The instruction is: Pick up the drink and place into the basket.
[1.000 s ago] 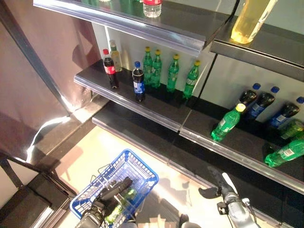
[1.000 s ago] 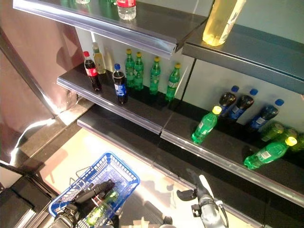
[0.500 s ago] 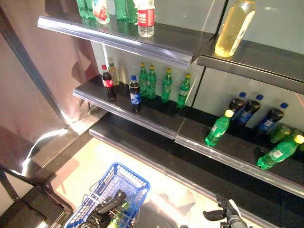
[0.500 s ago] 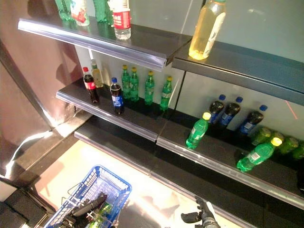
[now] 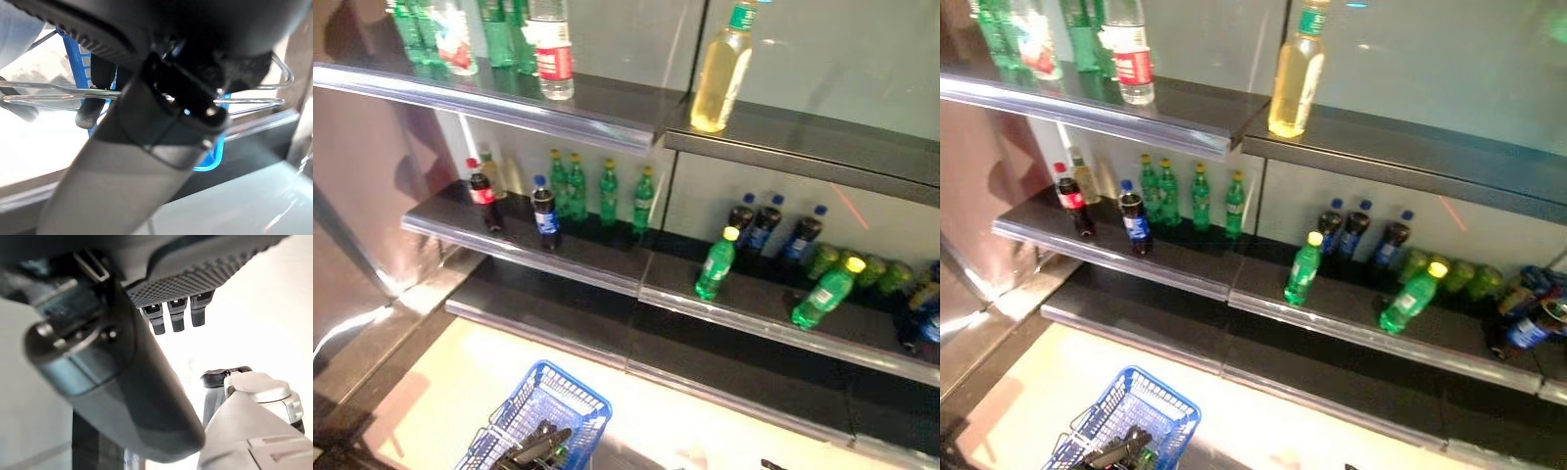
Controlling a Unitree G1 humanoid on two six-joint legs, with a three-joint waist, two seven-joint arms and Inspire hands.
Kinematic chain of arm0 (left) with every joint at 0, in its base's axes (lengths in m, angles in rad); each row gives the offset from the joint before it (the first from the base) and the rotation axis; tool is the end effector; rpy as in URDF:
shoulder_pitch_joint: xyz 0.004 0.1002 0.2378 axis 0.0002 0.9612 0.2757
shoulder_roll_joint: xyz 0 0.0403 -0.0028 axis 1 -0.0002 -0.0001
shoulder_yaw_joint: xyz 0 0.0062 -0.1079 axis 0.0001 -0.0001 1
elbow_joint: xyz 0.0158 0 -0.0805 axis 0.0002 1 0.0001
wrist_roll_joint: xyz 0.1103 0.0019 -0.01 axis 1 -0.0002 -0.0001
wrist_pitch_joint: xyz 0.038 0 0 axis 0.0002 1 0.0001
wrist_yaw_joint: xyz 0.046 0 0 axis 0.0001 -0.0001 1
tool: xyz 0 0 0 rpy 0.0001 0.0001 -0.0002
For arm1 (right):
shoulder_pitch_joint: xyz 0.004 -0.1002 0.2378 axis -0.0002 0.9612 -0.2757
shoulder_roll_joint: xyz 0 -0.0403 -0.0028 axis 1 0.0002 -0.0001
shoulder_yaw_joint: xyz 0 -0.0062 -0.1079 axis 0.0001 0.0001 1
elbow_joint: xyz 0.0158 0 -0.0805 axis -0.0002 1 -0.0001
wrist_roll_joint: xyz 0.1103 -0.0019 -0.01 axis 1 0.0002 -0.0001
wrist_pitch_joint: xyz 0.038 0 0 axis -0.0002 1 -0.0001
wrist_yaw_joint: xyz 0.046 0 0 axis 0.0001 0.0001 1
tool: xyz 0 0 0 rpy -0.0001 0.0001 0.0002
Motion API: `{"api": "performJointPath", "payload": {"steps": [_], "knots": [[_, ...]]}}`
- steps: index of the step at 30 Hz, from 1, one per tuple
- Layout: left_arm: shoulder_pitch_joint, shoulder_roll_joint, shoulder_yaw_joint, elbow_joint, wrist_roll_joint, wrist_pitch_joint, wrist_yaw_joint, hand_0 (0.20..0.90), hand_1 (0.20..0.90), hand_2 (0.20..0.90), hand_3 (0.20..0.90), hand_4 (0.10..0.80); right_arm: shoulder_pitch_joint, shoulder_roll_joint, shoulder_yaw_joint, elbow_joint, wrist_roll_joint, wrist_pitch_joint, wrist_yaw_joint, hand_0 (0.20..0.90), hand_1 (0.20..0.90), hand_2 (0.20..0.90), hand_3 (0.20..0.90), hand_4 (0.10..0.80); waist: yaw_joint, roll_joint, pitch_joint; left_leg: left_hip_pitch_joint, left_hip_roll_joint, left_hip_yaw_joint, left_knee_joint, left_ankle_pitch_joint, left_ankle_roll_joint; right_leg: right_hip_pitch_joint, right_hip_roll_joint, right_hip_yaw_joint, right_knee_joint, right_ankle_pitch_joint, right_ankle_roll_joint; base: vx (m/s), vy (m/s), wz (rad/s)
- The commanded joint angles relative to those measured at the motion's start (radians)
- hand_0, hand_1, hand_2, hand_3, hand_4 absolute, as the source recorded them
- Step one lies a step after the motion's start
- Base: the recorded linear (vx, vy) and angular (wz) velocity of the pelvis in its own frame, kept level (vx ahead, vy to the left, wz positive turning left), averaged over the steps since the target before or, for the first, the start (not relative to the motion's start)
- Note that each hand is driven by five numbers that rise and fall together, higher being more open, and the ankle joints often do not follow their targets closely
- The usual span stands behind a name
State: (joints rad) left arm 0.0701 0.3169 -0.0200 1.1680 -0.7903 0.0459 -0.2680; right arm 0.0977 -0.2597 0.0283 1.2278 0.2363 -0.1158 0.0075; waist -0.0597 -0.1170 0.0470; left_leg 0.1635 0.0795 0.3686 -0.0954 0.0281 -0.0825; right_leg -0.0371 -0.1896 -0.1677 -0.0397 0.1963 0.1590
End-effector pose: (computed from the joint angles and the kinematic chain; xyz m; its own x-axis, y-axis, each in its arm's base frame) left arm 0.0582 0.2624 -0.1211 0.4579 0.0496 -0.8876 -0.5539 0.7969 -0.2412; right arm 0.0425 -0.2447 -0.1288 0.3522 -0.2481 -0.9024 0.1986 0.9621 -0.1869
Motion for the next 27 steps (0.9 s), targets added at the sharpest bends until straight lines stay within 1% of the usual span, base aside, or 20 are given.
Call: {"api": "performJointPath", "payload": {"steps": [1,2,4,5,6,8,9,10,12,14,15,16,17,18,19,20,22,24,26,27], "knots": [[-0.131,0.0,0.035,-0.095,0.036,-0.086,-0.124,0.3,0.3,0.3,0.2,0.1,-0.073,-0.074,-0.007,-0.002,0.021,-0.006,0.022,0.9,0.9,0.9,0.9,0.8,-0.018,0.065,0.084,0.032,-0.071,0.016,0.008,-0.087,0.043,0.009,-0.054,-0.087,0.039,0.038,0.097,-0.154,-0.107,-1.46],[-0.124,0.01,0.043,-0.109,0.039,-0.086,-0.129,0.3,0.3,0.3,0.2,0.1,-0.067,-0.068,-0.005,-0.008,0.03,-0.005,0.021,0.9,0.9,0.9,0.9,0.8,-0.013,0.066,0.093,0.034,-0.062,0.045,0.008,-0.082,0.044,0.002,-0.069,-0.118,0.074,0.045,0.096,-0.158,-0.086,-1.21],[-0.12,0.015,0.057,-0.109,0.043,-0.091,-0.135,0.3,0.3,0.3,0.2,0.1,-0.064,-0.063,-0.004,-0.001,0.028,-0.015,0.024,0.9,0.9,0.9,0.9,0.8,0.006,0.083,0.092,0.027,-0.041,0.084,0.01,-0.086,0.05,0.023,-0.1,-0.187,0.163,0.007,0.09,-0.185,-0.093,-1.1],[-0.12,0.014,0.058,-0.108,0.048,-0.09,-0.138,0.3,0.3,0.3,0.2,0.1,-0.065,-0.063,-0.004,0.001,0.032,-0.016,0.022,0.9,0.9,0.9,0.9,0.8,0.01,0.086,0.09,0.024,-0.038,0.094,0.01,-0.084,0.05,0.025,-0.105,-0.198,0.175,-0.001,0.088,-0.167,-0.113,-0.81],[-0.119,0.008,0.06,-0.101,0.048,-0.092,-0.133,0.3,0.3,0.3,0.2,0.1,-0.071,-0.062,-0.004,0.009,0.035,-0.018,0.023,0.9,0.9,0.9,0.9,0.8,0.019,0.093,0.08,0.017,-0.026,0.121,0.008,-0.08,0.051,0.042,-0.117,-0.246,0.191,-0.017,0.081,-0.125,-0.154,-0.63],[-0.118,0.0,0.061,-0.086,0.067,-0.095,-0.125,0.3,0.3,0.3,0.2,0.1,-0.085,-0.061,-0.005,0.011,0.027,-0.011,0.028,0.9,0.9,0.9,0.9,0.8,0.031,0.1,0.066,0.014,-0.006,0.156,0.008,-0.066,0.044,0.071,-0.106,-0.304,0.186,-0.06,0.066,-0.095,-0.213,-0.93],[-0.115,-0.002,0.064,-0.076,0.064,-0.101,-0.119,0.3,0.3,0.3,0.2,0.1,-0.095,-0.059,-0.004,0.014,0.006,-0.01,0.035,0.9,0.9,0.9,0.9,0.8,0.036,0.101,0.058,0.011,0.009,0.18,0.008,-0.052,0.038,0.09,-0.088,-0.34,0.173,-0.097,0.053,-0.059,-0.259,-1.32],[-0.114,-0.001,0.064,-0.069,0.054,-0.107,-0.113,0.3,0.3,0.3,0.2,0.1,-0.103,-0.055,0.002,0.018,-0.017,-0.009,0.04,0.9,0.9,0.9,0.9,0.8,0.037,0.099,0.052,0.01,0.021,0.199,0.008,-0.043,0.032,0.105,-0.062,-0.355,0.16,-0.13,0.042,-0.043,-0.314,-1.67],[-0.114,-0.003,0.07,-0.057,0.063,-0.111,-0.119,0.3,0.3,0.3,0.2,0.1,-0.105,-0.049,0.012,0.018,-0.023,-0.002,0.038,0.9,0.9,0.9,0.9,0.8,0.04,0.092,0.047,0.012,0.037,0.219,0.008,-0.031,0.022,0.119,-0.047,-0.365,0.103,-0.136,0.033,0.011,-0.33,-1.74],[-0.122,-0.005,0.08,-0.05,0.062,-0.117,-0.114,0.3,0.3,0.3,0.2,0.1,-0.104,-0.037,0.03,0.018,-0.048,-0.001,0.042,0.9,0.9,0.9,0.9,0.8,0.027,0.085,0.044,0.011,0.073,0.248,0.008,-0.008,0.008,0.14,0.004,-0.351,0.059,-0.165,0.006,0.064,-0.447,-1.14],[-0.124,-0.008,0.082,-0.055,0.054,-0.111,-0.11,0.3,0.3,0.3,0.2,0.1,-0.105,-0.038,0.035,0.016,-0.047,-0.001,0.037,0.9,0.9,0.9,0.9,0.8,0.029,0.084,0.044,0.008,0.071,0.231,0.008,-0.008,0.006,0.145,0.016,-0.339,0.046,-0.166,0.001,0.08,-0.341,-0.7],[-0.125,-0.012,0.083,-0.06,0.052,-0.106,-0.109,0.3,0.3,0.3,0.2,0.1,-0.107,-0.04,0.04,0.013,-0.04,-0.001,0.031,0.9,0.9,0.9,0.9,0.8,0.035,0.086,0.045,0.001,0.056,0.186,0.008,-0.012,0.008,0.147,0.028,-0.316,0.04,-0.169,-0.003,0.098,-0.237,-0.66],[-0.121,-0.022,0.082,-0.071,0.052,-0.103,-0.11,0.3,0.3,0.3,0.2,0.1,-0.109,-0.044,0.047,0.002,-0.04,0.001,0.028,0.9,0.9,0.9,0.9,0.8,0.051,0.092,0.049,-0.011,0.024,0.097,0.012,-0.023,0.014,0.145,0.045,-0.275,0.041,-0.176,-0.009,0.136,-0.238,-0.63],[-0.11,-0.032,0.083,-0.082,0.044,-0.103,-0.108,0.3,0.3,0.3,0.2,0.1,-0.116,-0.052,0.055,-0.007,-0.047,-0.003,0.03,0.9,0.9,0.9,0.9,0.8,0.062,0.098,0.053,-0.013,0.002,0.029,0.021,-0.036,0.022,0.137,0.06,-0.235,0.052,-0.192,-0.02,0.116,-0.196,-0.88],[-0.107,-0.033,0.081,-0.086,0.049,-0.099,-0.113,0.3,0.3,0.3,0.2,0.1,-0.117,-0.054,0.054,-0.007,-0.046,-0.003,0.031,0.9,0.9,0.9,0.9,0.8,0.059,0.101,0.054,-0.012,0.007,0.034,0.02,-0.034,0.018,0.137,0.065,-0.226,0.054,-0.199,-0.024,0.048,-0.261,-1.21],[-0.103,-0.029,0.064,-0.096,0.05,-0.085,-0.11,0.3,0.3,0.3,0.2,0.1,-0.114,-0.06,0.058,-0.017,-0.034,0.008,0.017,0.9,0.9,0.9,0.9,0.8,0.058,0.103,0.054,-0.026,0.007,0.025,0.038,-0.028,0.023,0.132,0.075,-0.218,0.055,-0.199,-0.045,-0.002,-0.244,-1.29],[-0.106,-0.032,0.051,-0.11,0.052,-0.069,-0.095,0.3,0.3,0.3,0.2,0.1,-0.113,-0.06,0.058,-0.015,-0.025,-0.003,0.027,0.9,0.9,0.9,0.9,0.8,0.05,0.101,0.051,-0.023,0.007,0.015,0.043,-0.029,0.021,0.139,0.085,-0.2,0.039,-0.197,-0.052,0.012,-0.241,-1.05],[-0.11,-0.034,0.044,-0.109,0.053,-0.07,-0.092,0.3,0.3,0.3,0.2,0.1,-0.114,-0.06,0.057,-0.011,-0.036,-0.021,0.044,0.9,0.9,0.9,0.9,0.8,0.044,0.097,0.05,-0.021,0.007,0.011,0.053,-0.031,0.016,0.145,0.097,-0.188,0.027,-0.197,-0.059,0.027,-0.234,-0.42],[-0.116,-0.04,0.044,-0.104,0.046,-0.077,-0.087,0.3,0.3,0.3,0.2,0.1,-0.119,-0.058,0.066,-0.021,-0.043,-0.027,0.053,0.9,0.9,0.9,0.9,0.8,0.037,0.084,0.054,-0.048,0.031,0.002,0.15,-0.035,-0.002,0.142,0.111,-0.171,0.021,-0.203,-0.082,0.008,-0.342,-0.3],[-0.117,-0.044,0.047,-0.109,0.048,-0.074,-0.082,0.3,0.3,0.3,0.2,0.1,-0.122,-0.063,0.078,-0.035,-0.045,-0.021,0.05,0.9,0.9,0.9,0.9,0.8,0.042,0.076,0.065,-0.109,0.072,-0.019,0.266,0.02,-0.027,0.143,0.118,-0.159,0.02,-0.204,-0.102,-0.004,-0.383,-0.19]]}}
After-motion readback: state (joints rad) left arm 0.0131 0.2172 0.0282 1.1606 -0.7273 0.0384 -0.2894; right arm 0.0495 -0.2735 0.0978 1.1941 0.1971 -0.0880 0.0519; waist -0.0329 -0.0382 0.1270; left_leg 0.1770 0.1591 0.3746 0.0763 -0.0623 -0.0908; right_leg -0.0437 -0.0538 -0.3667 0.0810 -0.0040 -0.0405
